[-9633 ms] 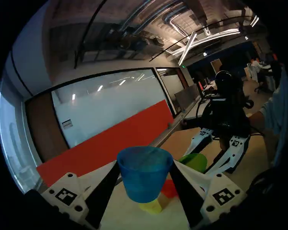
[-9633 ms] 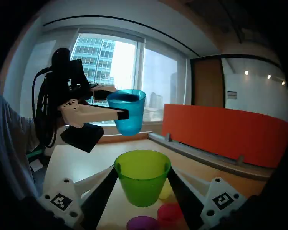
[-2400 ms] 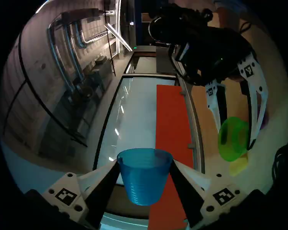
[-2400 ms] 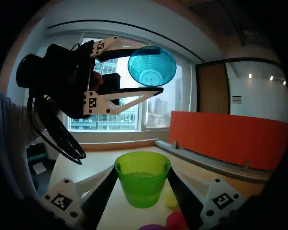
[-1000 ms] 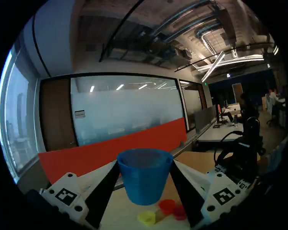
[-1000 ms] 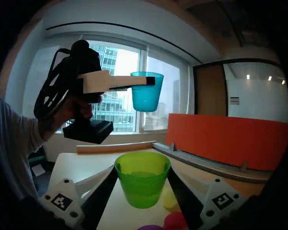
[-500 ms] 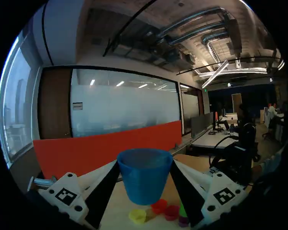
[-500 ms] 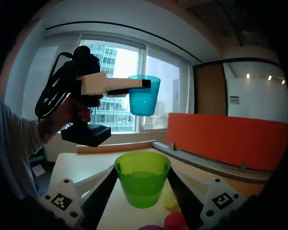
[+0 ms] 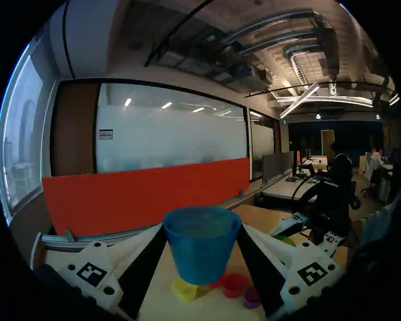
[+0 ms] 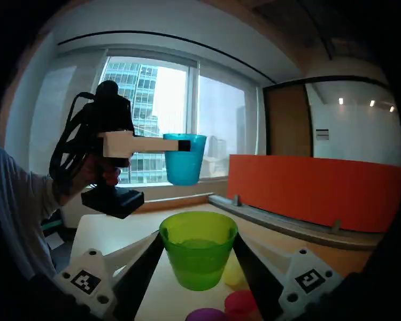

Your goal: Pour water

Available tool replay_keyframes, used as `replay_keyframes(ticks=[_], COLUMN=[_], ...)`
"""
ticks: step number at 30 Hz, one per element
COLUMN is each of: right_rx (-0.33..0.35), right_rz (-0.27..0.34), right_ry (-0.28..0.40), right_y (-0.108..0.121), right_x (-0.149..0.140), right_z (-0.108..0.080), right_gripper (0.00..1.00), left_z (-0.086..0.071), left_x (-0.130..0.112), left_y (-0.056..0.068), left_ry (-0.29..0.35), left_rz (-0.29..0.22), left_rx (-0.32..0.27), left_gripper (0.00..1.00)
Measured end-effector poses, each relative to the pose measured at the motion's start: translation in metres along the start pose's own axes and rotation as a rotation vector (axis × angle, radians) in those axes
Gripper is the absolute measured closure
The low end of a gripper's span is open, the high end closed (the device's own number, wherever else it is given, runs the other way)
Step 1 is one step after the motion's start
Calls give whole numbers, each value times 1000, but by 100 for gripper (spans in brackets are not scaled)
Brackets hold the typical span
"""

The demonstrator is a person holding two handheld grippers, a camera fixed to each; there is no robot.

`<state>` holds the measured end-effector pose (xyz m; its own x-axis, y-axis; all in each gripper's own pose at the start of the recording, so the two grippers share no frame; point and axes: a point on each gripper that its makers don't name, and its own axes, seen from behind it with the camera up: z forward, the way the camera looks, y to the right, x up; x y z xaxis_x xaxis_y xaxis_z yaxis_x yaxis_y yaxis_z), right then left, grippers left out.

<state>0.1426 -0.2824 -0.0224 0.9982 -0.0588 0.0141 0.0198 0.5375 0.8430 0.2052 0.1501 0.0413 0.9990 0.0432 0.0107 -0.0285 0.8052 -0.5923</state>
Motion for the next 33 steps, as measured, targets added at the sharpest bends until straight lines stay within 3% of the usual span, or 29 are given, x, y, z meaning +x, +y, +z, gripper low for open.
replay_keyframes(ticks=[20,33], right_rx=[-114,-164], right_rz=[11,19], right_ry=[-13,-13], right_y=[50,71], right_x=[7,9], right_z=[-47,-71], right_gripper=[10,10], left_z=[-11,-11], left_x=[-63,-80], left_y=[-8,-4], left_ry=[-86,-105], left_rz=[-17,-20], left_rx=[2,-7], left_gripper=[10,10])
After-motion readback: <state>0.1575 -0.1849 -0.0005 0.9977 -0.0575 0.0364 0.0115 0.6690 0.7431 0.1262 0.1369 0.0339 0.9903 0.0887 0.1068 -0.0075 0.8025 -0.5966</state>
